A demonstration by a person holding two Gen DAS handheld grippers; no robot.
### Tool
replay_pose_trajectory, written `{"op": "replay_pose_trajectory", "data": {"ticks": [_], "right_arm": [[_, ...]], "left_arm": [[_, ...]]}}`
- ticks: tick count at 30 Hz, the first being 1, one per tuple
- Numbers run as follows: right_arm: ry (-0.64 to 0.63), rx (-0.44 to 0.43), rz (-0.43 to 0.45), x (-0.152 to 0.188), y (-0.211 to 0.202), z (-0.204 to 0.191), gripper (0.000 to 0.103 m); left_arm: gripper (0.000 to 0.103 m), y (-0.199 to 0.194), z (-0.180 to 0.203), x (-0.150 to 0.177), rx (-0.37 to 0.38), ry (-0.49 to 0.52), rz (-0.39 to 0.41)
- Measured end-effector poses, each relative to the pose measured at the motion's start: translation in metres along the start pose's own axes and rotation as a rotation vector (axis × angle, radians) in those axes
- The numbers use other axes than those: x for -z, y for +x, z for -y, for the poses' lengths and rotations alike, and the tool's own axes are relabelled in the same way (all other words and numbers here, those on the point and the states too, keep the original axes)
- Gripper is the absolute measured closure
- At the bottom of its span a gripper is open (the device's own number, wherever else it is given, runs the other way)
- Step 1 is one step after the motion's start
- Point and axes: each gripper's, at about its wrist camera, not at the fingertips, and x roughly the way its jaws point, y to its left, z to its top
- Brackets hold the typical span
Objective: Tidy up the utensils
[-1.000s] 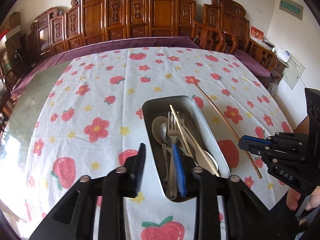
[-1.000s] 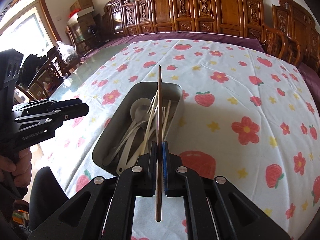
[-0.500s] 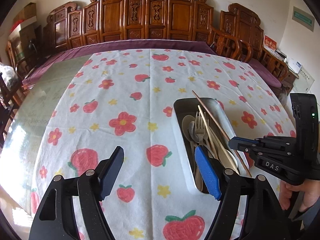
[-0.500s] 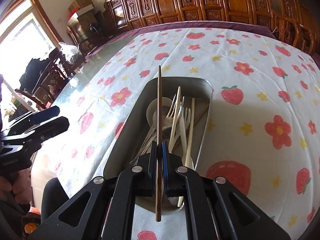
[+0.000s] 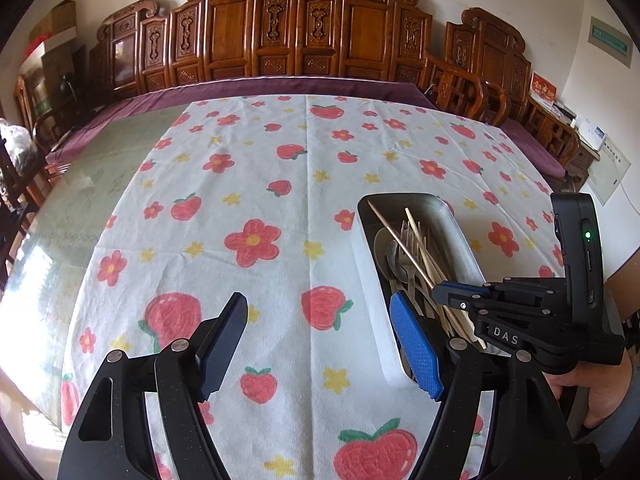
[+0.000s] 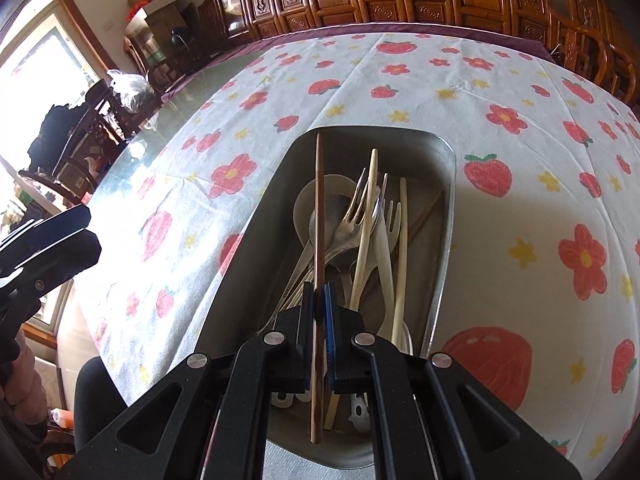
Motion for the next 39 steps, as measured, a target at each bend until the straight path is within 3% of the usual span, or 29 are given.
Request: {"op": "replay_pose_trajectory", "data": {"ticks": [11,18,26,31,33,35,39], "right_arm": [[-0.024,-0.023,-0.002,0.0,0.004,-0.01,0.093],[-0.055,-0.03,0.046,0.0,-0.019,-0.009,0.093],[-0.081,0.031,0.14,0.021,-0.069,-0.007,0.092],[-0.085,0.086,0.225,0.043,-0.111,-0.002,0.071],[-0.076,0.109,0.258,0.052,-0.125,0.002,0.045],[-0.064,0.137,0.297,0.063,-0.143,0.007,0.029],[-0.041,0.185,0.347,0.083,-0.171,0.015,0.006]], "left_arm": [[0.033,-0.001,0.0,0.0,-0.002,-0.001,0.003],[0.033,-0.013,0.004,0.004,-0.01,-0.002,0.026],[0.032,-0.035,0.022,0.013,-0.013,0.017,0.058],[0.026,-0.052,0.034,0.02,-0.018,0.026,0.095],[0.021,-0.059,0.04,0.024,-0.015,0.03,0.111],[0.014,-0.064,0.046,0.026,-0.015,0.03,0.121],[0.008,-0.074,0.058,0.036,-0.006,0.035,0.129]]}}
